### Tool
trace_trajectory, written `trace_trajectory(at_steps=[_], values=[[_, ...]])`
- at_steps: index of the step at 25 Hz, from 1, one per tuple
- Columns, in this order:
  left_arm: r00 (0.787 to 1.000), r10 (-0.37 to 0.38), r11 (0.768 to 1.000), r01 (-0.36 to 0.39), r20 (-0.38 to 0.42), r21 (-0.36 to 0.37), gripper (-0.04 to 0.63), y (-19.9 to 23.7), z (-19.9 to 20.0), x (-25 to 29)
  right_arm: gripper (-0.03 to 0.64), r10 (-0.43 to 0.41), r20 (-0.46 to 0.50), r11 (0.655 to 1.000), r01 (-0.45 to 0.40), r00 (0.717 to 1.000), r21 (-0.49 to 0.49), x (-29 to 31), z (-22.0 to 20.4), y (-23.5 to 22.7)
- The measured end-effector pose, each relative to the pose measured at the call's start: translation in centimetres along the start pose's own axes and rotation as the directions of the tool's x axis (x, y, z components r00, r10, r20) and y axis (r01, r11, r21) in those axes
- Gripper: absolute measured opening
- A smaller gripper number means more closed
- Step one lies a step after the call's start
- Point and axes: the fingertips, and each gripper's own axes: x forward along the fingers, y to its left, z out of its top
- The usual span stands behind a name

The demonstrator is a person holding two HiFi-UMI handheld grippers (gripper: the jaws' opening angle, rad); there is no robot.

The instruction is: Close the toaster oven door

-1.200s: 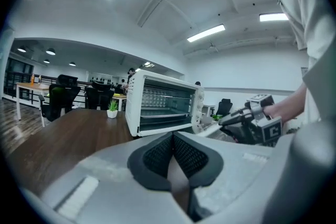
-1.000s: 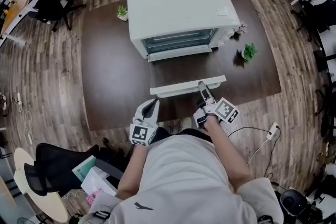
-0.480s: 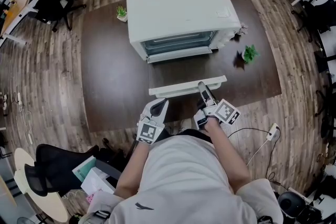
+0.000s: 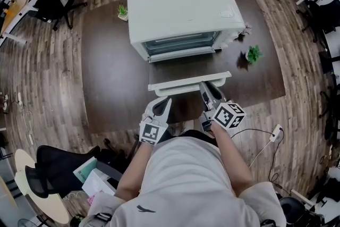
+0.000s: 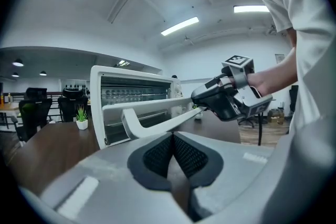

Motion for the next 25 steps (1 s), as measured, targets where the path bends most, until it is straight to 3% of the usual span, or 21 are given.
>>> trace_trajectory(at_steps=[2,5,11,15,25], values=[[1.0,0.026,0.999,-0.026,0.01,-0.024,0.005,0.8,0.4,0.3,-0.003,-0.018,-0.002,0.99,0.018,1.0,-0.142,0.3,0.6,0.6],[0.998,0.052,0.998,-0.051,0.026,-0.046,0.005,2.0,1.2,1.0,-0.002,-0.031,-0.013,0.962,0.026,0.999,-0.27,1.2,1.7,1.5],[0.997,0.051,0.997,-0.047,0.058,-0.067,0.005,2.3,3.1,2.4,-0.002,-0.072,-0.063,0.916,0.041,0.995,-0.399,2.7,3.0,2.1],[0.995,0.041,0.998,-0.036,0.085,-0.059,0.005,2.6,4.3,3.2,-0.002,-0.085,-0.04,0.884,0.057,0.996,-0.465,3.3,4.0,2.5],[0.987,0.088,0.99,-0.073,0.131,-0.119,0.005,5.4,7.1,4.8,-0.002,-0.066,0.042,0.797,0.078,0.997,-0.598,5.4,7.0,4.3]])
